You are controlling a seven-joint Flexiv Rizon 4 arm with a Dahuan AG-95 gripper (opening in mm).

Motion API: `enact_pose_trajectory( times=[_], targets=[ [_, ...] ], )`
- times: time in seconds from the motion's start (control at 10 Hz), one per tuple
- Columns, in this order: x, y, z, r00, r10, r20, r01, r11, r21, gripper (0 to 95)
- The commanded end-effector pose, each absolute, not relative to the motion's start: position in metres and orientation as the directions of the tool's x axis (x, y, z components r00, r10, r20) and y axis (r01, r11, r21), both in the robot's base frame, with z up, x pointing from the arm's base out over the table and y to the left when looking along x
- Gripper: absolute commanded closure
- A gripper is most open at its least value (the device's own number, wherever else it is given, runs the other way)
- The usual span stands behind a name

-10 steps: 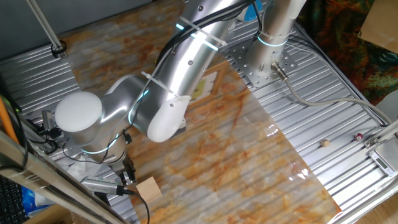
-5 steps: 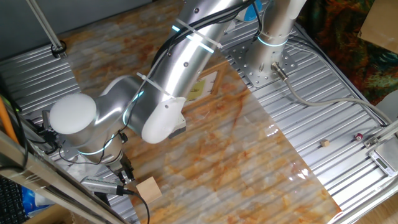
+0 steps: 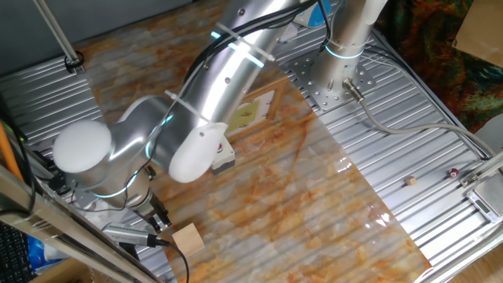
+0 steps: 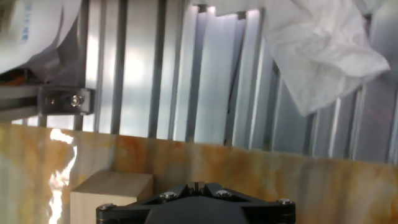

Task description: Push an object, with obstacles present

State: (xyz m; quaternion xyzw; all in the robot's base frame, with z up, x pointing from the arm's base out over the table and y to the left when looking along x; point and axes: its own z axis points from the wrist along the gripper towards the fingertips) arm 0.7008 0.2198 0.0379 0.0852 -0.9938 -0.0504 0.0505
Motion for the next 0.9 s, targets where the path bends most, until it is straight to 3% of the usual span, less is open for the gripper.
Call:
enact_pose_trajectory(
  times=[0.1,0.9],
  targets=[
    [0.6973,0.2186,0.0395,-0.978,-0.200,0.059,-0.192,0.974,0.116,95.0],
    [0.6973,0.2186,0.0395,-0.977,-0.213,-0.022,-0.215,0.969,0.124,95.0]
  ],
)
